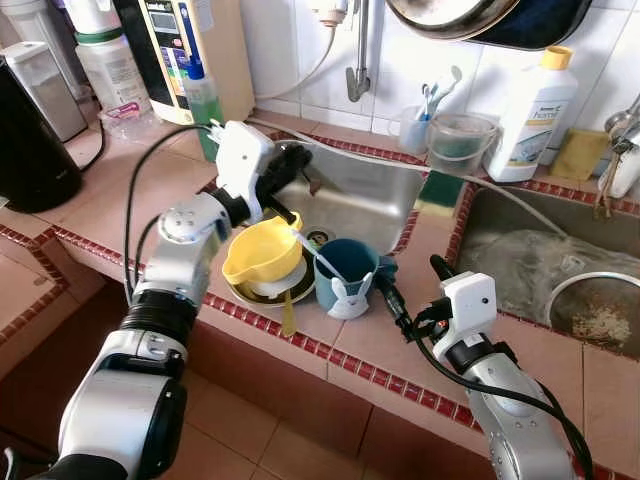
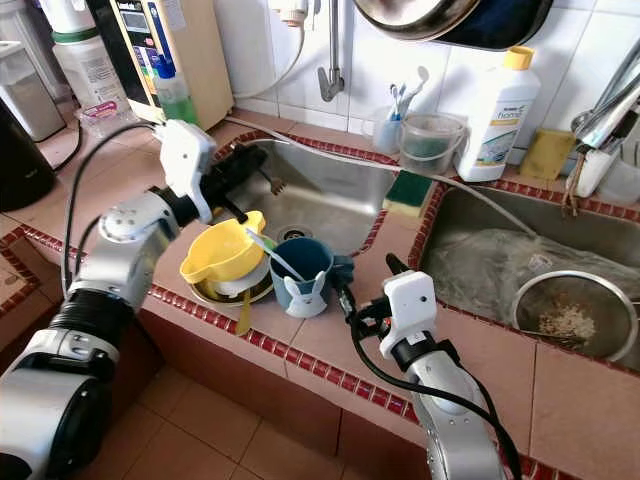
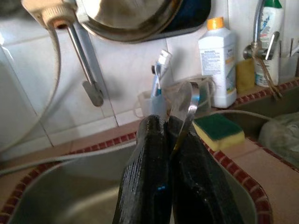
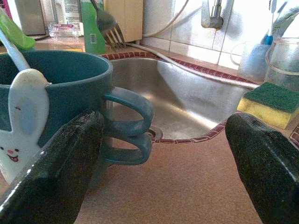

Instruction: Kitchen organization

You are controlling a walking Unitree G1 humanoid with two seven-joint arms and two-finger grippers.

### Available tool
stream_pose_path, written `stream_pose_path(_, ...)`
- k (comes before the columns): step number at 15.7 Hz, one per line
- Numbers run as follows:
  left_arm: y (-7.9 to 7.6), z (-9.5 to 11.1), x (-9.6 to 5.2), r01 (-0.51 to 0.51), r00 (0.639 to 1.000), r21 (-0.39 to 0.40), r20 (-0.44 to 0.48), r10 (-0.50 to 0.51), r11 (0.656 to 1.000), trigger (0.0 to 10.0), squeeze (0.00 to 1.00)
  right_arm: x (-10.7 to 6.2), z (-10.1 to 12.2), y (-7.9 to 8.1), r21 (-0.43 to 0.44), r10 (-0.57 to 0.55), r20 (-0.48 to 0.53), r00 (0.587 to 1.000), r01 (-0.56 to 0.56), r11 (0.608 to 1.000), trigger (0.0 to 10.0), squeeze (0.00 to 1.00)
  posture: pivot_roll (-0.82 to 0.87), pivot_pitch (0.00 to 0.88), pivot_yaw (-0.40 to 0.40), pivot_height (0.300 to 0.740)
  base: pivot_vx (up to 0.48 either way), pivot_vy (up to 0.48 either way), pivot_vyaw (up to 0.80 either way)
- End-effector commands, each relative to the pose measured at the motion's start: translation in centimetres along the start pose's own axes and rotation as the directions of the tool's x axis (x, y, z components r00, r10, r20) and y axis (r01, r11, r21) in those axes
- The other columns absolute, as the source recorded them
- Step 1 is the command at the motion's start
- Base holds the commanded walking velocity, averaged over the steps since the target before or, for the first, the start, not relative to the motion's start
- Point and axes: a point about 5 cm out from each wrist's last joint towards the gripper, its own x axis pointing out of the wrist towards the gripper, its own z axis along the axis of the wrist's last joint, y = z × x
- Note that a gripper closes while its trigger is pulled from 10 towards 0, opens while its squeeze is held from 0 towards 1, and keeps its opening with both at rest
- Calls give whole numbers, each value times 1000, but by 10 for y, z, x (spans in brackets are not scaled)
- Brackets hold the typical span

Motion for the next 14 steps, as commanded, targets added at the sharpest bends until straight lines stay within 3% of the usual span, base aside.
stream_pose_path(1, 2, 2, 1, 8, 1000, -9, -3, -8, 1000, 10000, 1000, 0, 6, 0, -8, -6, 16, 1000, 6, 1000, 10000, 0, -147, 52, 85, 740, 0, 0, 0)
stream_pose_path(9, 2, 4, 3, 14, 1000, -13, 5, -14, 1000, 10000, 1000, 0, 5, 2, -2, 4, 14, 1000, -4, 1000, 10000, 0, -147, 42, 89, 740, 0, 0, 0)
stream_pose_path(14, 2, 6, 6, 16, 1000, -17, 11, -16, 1000, 10000, 1000, -7, 9, 11, -26, 138, 2, 990, -138, 990, 10000, 0, -161, 37, 95, 740, 0, 0, 0)
